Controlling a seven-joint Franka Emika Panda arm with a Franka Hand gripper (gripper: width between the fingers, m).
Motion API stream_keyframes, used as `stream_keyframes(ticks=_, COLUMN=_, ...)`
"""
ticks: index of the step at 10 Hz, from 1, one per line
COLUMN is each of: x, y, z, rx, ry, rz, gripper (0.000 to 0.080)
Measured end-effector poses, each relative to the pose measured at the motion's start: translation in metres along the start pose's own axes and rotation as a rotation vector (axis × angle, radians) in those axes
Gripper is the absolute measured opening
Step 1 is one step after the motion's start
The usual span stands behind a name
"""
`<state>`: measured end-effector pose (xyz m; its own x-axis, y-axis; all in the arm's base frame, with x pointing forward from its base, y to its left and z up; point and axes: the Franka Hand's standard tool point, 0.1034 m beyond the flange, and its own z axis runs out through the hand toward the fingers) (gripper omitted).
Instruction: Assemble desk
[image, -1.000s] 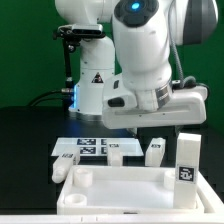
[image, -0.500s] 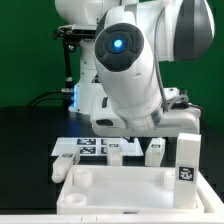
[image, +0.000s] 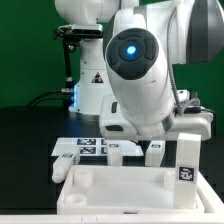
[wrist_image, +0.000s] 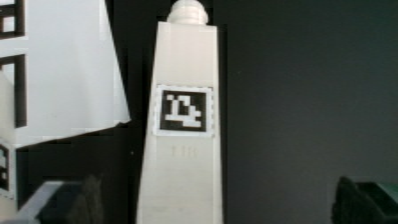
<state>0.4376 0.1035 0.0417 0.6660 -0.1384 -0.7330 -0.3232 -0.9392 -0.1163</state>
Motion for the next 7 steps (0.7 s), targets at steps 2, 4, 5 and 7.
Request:
stream_keyframes(ticks=2, x=-0.0002, y=0.0068, z=-0.0032, rx=0.011, ry=-0.053, rz=0.059, gripper=0.0649)
stream_keyframes(ticks=4, x=0.0018, y=0.0099, z=-0.0048, rx=0.01, ry=-0.198, rz=0.098, gripper=0.0649)
stream_keyframes(ticks=5, x=0.0058, y=0.0099, z=-0.0044, rx=0.01, ry=-0.196, rz=0.098, gripper=0.0649)
stream_keyframes(ticks=7, x=0.0056, y=0.0109, z=-0.0037, rx=0.011, ry=-0.198, rz=0.1, gripper=0.0649)
